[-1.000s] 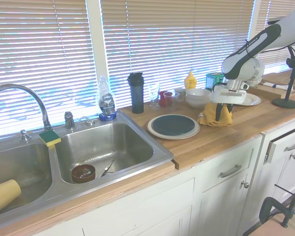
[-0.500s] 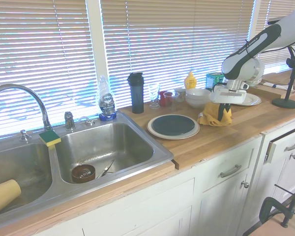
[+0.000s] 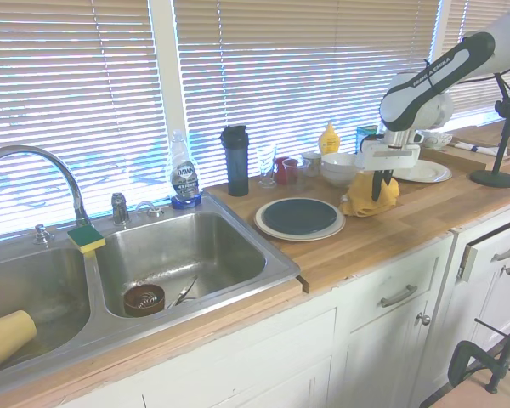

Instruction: Wipe the blue plate in clockwise motion

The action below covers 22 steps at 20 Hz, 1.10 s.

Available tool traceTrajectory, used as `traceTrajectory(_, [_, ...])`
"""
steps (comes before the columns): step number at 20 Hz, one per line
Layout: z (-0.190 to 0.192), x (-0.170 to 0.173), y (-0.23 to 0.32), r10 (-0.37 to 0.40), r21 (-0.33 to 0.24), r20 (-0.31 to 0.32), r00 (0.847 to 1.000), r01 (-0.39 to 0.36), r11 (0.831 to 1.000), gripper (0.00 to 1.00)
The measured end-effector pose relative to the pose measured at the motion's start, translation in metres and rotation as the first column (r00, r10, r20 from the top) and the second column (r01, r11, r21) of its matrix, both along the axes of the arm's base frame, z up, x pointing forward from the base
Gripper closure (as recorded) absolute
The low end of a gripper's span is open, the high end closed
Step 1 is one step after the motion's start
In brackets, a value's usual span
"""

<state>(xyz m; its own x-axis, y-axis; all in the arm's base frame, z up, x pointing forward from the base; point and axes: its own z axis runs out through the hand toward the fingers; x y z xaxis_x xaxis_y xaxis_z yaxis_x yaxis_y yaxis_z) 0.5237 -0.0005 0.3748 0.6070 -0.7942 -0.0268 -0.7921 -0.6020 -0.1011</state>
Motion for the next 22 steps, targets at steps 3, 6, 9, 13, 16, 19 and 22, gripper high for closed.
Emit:
traceTrajectory(3, [0.038, 0.000, 0.018, 0.011, -0.025, 0.018, 1.000, -0.011, 1.000, 1.00])
traceTrajectory(6, [0.076, 0.002, 0.038, 0.019, -0.045, 0.044, 0.999, -0.017, 0.999, 1.00])
traceTrajectory(9, [0.111, 0.007, 0.059, 0.029, -0.068, 0.070, 0.997, -0.024, 0.997, 1.00])
traceTrajectory(13, [0.143, 0.016, 0.098, 0.054, -0.109, 0.086, 0.995, -0.044, 0.993, 1.00])
traceTrajectory(16, [0.146, 0.031, 0.124, 0.074, -0.129, 0.079, 0.994, -0.063, 0.990, 1.00])
traceTrajectory(19, [0.133, 0.046, 0.147, 0.102, -0.152, 0.061, 0.993, -0.092, 0.984, 1.00])
traceTrajectory(22, [0.114, 0.054, 0.170, 0.132, -0.182, 0.041, 0.990, -0.123, 0.976, 1.00])
